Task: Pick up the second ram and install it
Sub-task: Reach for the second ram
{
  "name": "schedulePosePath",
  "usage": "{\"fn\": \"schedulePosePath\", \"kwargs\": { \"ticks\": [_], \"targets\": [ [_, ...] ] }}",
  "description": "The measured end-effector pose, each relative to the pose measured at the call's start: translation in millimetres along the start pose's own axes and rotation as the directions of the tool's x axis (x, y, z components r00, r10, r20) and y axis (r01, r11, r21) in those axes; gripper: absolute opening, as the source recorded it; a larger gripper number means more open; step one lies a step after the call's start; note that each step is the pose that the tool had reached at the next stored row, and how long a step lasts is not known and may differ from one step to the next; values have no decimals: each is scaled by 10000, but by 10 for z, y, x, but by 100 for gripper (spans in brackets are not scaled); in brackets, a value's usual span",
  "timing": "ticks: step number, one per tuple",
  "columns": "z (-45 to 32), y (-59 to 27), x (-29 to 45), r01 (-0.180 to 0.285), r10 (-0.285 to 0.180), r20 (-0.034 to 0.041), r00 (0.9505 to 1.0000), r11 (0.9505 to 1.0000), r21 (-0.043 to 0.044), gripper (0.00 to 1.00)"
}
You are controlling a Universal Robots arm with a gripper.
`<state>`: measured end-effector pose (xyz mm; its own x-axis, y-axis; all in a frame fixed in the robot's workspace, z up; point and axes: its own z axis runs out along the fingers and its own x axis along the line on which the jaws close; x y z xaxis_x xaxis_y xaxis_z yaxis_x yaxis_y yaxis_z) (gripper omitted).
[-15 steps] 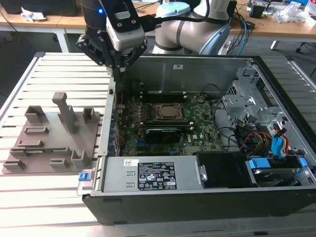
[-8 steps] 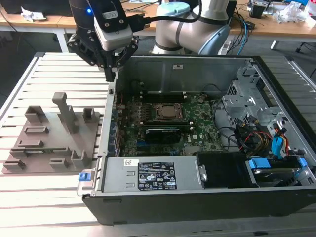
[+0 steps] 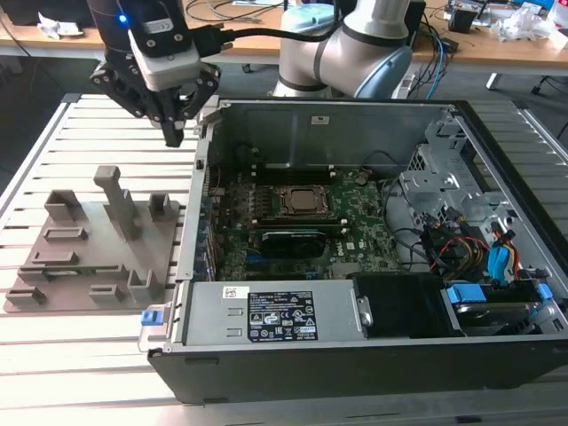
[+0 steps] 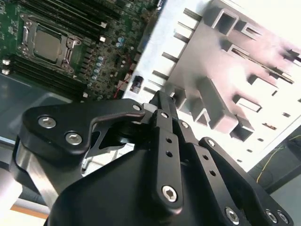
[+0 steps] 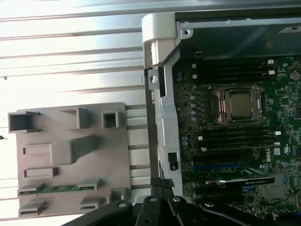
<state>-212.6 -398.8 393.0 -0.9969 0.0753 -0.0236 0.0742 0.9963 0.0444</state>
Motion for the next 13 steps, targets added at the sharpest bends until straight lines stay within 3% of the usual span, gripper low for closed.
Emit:
{"fn": "schedulePosePath", "kwargs": {
  "ticks": [1,2,5,8,11,12,13],
  "targets": [
    [-1,-4,47,0,0,1,10000,10000,0,11],
    [-4,-13,167,2,-2,3,10000,10000,-1,11],
    [-10,-31,415,1,-1,8,10000,10000,0,11],
    [-13,-44,583,2,-2,12,10000,10000,-1,11],
    [-20,-65,876,1,-1,21,10000,10000,-1,11],
    [-20,-67,905,0,0,23,10000,10000,-1,11],
    [-22,-73,980,1,-1,26,10000,10000,-2,11]
  ]
}}
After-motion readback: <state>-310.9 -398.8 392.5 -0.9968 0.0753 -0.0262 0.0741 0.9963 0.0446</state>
